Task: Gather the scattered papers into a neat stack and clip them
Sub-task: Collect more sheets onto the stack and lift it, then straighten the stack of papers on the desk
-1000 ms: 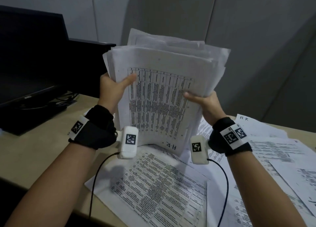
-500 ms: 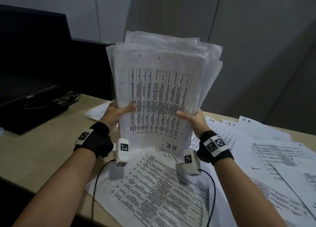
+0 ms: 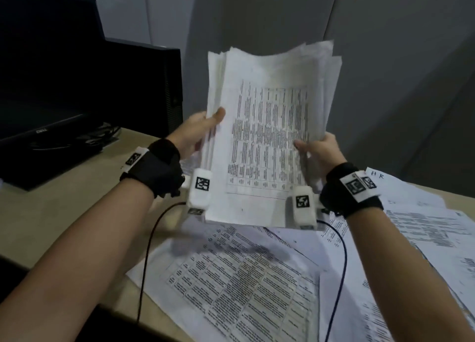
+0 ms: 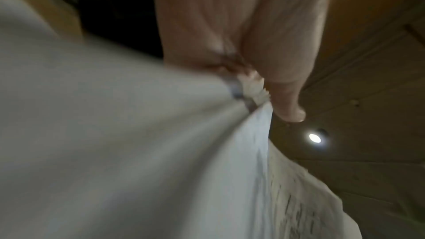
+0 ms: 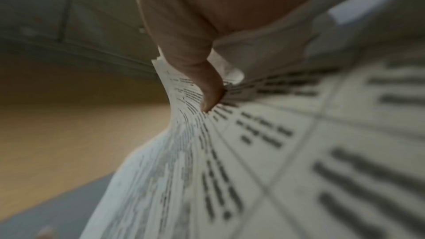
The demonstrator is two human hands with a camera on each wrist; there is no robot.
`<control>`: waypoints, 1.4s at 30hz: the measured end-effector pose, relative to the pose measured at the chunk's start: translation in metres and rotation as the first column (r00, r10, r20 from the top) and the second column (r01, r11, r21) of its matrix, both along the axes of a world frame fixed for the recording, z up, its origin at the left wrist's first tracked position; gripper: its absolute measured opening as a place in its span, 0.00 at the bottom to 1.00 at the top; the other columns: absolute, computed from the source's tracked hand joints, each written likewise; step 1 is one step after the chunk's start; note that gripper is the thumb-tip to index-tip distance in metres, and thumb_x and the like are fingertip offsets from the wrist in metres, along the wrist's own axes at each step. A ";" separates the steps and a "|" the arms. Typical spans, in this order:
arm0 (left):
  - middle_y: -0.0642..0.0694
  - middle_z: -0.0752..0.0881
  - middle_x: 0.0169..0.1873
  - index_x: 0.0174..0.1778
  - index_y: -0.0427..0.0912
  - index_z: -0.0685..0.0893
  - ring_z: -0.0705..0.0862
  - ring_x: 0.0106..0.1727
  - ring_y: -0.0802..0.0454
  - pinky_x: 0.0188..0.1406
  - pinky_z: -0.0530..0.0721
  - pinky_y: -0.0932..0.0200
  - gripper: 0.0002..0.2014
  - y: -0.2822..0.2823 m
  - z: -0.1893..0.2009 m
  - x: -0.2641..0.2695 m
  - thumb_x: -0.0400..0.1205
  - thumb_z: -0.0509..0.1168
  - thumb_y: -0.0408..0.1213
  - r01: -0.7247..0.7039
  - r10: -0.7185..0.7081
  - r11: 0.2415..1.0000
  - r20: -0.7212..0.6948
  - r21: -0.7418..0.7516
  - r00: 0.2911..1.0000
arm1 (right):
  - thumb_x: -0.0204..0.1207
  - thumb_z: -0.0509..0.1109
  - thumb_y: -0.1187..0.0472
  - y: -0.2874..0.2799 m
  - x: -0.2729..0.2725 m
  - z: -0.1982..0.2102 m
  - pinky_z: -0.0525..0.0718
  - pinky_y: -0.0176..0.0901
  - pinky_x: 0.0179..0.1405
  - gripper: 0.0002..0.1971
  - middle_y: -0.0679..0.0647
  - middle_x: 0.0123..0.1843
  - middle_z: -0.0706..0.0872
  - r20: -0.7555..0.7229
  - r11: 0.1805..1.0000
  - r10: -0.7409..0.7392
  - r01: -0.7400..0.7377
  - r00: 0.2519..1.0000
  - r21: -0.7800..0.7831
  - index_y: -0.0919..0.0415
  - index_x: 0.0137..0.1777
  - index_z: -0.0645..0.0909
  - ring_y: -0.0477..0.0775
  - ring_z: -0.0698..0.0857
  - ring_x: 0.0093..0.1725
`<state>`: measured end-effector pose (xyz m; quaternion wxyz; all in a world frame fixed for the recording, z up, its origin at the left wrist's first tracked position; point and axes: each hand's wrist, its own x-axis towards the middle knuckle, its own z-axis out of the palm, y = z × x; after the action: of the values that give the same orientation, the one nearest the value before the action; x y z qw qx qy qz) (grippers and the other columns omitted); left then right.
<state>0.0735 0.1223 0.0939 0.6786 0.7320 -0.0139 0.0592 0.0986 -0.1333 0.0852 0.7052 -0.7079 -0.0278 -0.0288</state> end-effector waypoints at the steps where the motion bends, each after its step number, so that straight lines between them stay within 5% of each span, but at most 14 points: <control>1: 0.49 0.79 0.41 0.59 0.40 0.81 0.78 0.42 0.52 0.41 0.75 0.59 0.24 0.002 -0.006 0.004 0.81 0.57 0.58 0.026 -0.025 1.000 -0.089 0.016 0.996 | 0.74 0.68 0.74 -0.006 0.002 -0.007 0.86 0.53 0.47 0.10 0.56 0.41 0.80 -0.052 1.000 -0.003 0.003 0.999 0.001 0.66 0.53 0.76 0.53 0.82 0.39; 3: 0.43 0.81 0.47 0.57 0.40 0.80 0.78 0.41 0.51 0.40 0.78 0.56 0.26 0.006 -0.027 0.006 0.83 0.52 0.59 0.075 -0.050 0.992 -0.229 0.104 0.972 | 0.75 0.68 0.73 -0.015 0.002 -0.029 0.87 0.48 0.32 0.12 0.57 0.39 0.79 -0.180 0.998 -0.026 0.017 0.983 -0.053 0.67 0.57 0.75 0.54 0.81 0.33; 5: 0.42 0.80 0.55 0.57 0.42 0.79 0.77 0.51 0.51 0.55 0.78 0.50 0.20 0.009 -0.051 0.006 0.85 0.52 0.54 0.136 -0.053 0.959 -0.312 0.249 0.949 | 0.76 0.67 0.71 -0.019 -0.002 -0.055 0.79 0.37 0.16 0.08 0.55 0.33 0.76 -0.309 0.989 -0.064 0.020 0.949 -0.143 0.66 0.53 0.75 0.50 0.75 0.25; 8: 0.45 0.78 0.58 0.59 0.41 0.78 0.75 0.60 0.52 0.74 0.67 0.49 0.12 0.014 -0.085 0.014 0.87 0.54 0.41 0.203 0.026 0.767 -0.347 0.608 0.938 | 0.75 0.67 0.72 -0.022 0.005 -0.092 0.78 0.38 0.19 0.12 0.56 0.34 0.76 -0.411 0.971 -0.122 0.023 0.903 -0.238 0.69 0.58 0.74 0.51 0.75 0.26; 10: 0.40 0.70 0.74 0.75 0.40 0.68 0.70 0.74 0.42 0.75 0.67 0.51 0.21 0.015 -0.100 0.022 0.86 0.55 0.41 0.264 0.133 0.573 -0.405 0.776 0.904 | 0.74 0.68 0.74 -0.022 0.011 -0.104 0.79 0.44 0.25 0.17 0.58 0.36 0.78 -0.433 0.954 -0.156 0.021 0.888 -0.300 0.71 0.63 0.74 0.53 0.77 0.28; 14: 0.37 0.46 0.83 0.83 0.43 0.45 0.51 0.82 0.34 0.80 0.56 0.44 0.37 0.019 -0.127 0.033 0.84 0.51 0.58 0.444 0.199 0.322 -0.518 0.836 0.832 | 0.73 0.68 0.74 -0.020 0.014 -0.107 0.78 0.41 0.22 0.16 0.57 0.33 0.76 -0.405 0.959 -0.151 0.034 0.902 -0.282 0.73 0.62 0.74 0.52 0.76 0.26; 17: 0.38 0.51 0.82 0.82 0.45 0.53 0.58 0.80 0.35 0.78 0.59 0.47 0.31 0.012 -0.125 0.020 0.85 0.52 0.53 0.459 0.135 0.221 -0.493 0.861 0.859 | 0.76 0.66 0.73 -0.019 0.006 -0.089 0.75 0.34 0.13 0.06 0.55 0.29 0.73 -0.360 0.982 -0.088 0.021 0.929 -0.186 0.72 0.51 0.75 0.50 0.72 0.22; 20: 0.37 0.66 0.75 0.57 0.43 0.75 0.74 0.65 0.42 0.68 0.70 0.50 0.09 0.009 -0.112 0.012 0.82 0.59 0.36 0.479 0.029 0.194 -0.493 0.856 0.869 | 0.77 0.66 0.71 -0.016 0.005 -0.064 0.73 0.31 0.12 0.04 0.54 0.29 0.72 -0.290 0.986 -0.030 -0.019 0.957 -0.163 0.67 0.46 0.73 0.48 0.75 0.19; 24: 0.39 0.84 0.56 0.55 0.35 0.81 0.82 0.54 0.41 0.52 0.80 0.53 0.11 0.022 -0.104 0.003 0.77 0.60 0.27 0.464 -0.110 0.364 -0.458 0.807 0.882 | 0.77 0.65 0.74 -0.007 0.017 -0.048 0.74 0.29 0.13 0.08 0.53 0.22 0.76 -0.250 0.976 0.040 -0.092 0.968 -0.200 0.66 0.38 0.74 0.42 0.76 0.11; 26: 0.44 0.84 0.38 0.43 0.38 0.82 0.80 0.40 0.47 0.37 0.77 0.62 0.05 0.028 -0.103 -0.002 0.77 0.62 0.25 0.414 -0.114 0.437 -0.408 0.798 0.906 | 0.76 0.67 0.73 0.001 0.030 -0.055 0.74 0.31 0.13 0.10 0.53 0.18 0.75 -0.295 0.951 0.037 -0.125 0.955 -0.284 0.65 0.35 0.73 0.46 0.75 0.11; 28: 0.53 0.80 0.32 0.49 0.35 0.84 0.77 0.37 0.54 0.33 0.72 0.68 0.06 0.033 -0.101 -0.008 0.78 0.67 0.31 0.371 -0.098 0.500 -0.374 0.783 0.922 | 0.75 0.69 0.70 0.012 0.044 -0.069 0.79 0.37 0.16 0.07 0.57 0.27 0.77 -0.321 0.901 -0.011 -0.130 0.947 -0.414 0.66 0.37 0.75 0.50 0.79 0.15; 31: 0.50 0.79 0.61 0.69 0.45 0.76 0.77 0.59 0.51 0.56 0.75 0.62 0.26 0.042 -0.098 -0.026 0.75 0.73 0.45 0.462 -0.050 0.482 -0.503 0.745 0.863 | 0.71 0.74 0.66 0.022 0.065 -0.093 0.87 0.46 0.44 0.08 0.59 0.39 0.83 -0.319 0.787 -0.056 -0.155 0.946 -0.597 0.69 0.45 0.79 0.56 0.85 0.37; 35: 0.46 0.58 0.80 0.81 0.52 0.55 0.58 0.80 0.46 0.79 0.60 0.46 0.47 0.043 -0.102 -0.046 0.71 0.76 0.42 0.579 -0.056 0.155 -0.578 0.801 0.814 | 0.70 0.75 0.65 0.028 0.076 -0.106 0.82 0.45 0.42 0.10 0.59 0.39 0.84 -0.430 0.758 -0.046 -0.249 0.902 -0.603 0.70 0.48 0.82 0.58 0.82 0.38; 42: 0.42 0.69 0.72 0.71 0.48 0.69 0.68 0.72 0.43 0.72 0.69 0.49 0.33 0.059 -0.112 -0.027 0.71 0.75 0.40 0.497 -0.003 0.300 -0.520 0.815 0.854 | 0.68 0.78 0.58 0.044 0.078 -0.096 0.83 0.52 0.58 0.19 0.62 0.54 0.87 -0.418 0.634 -0.048 -0.296 0.907 -0.715 0.68 0.56 0.82 0.62 0.85 0.53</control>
<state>0.0464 0.1808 -0.0185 0.1226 0.9654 -0.0152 -0.2298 0.1770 -0.0895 -0.0104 0.3299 -0.9249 0.0570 0.1802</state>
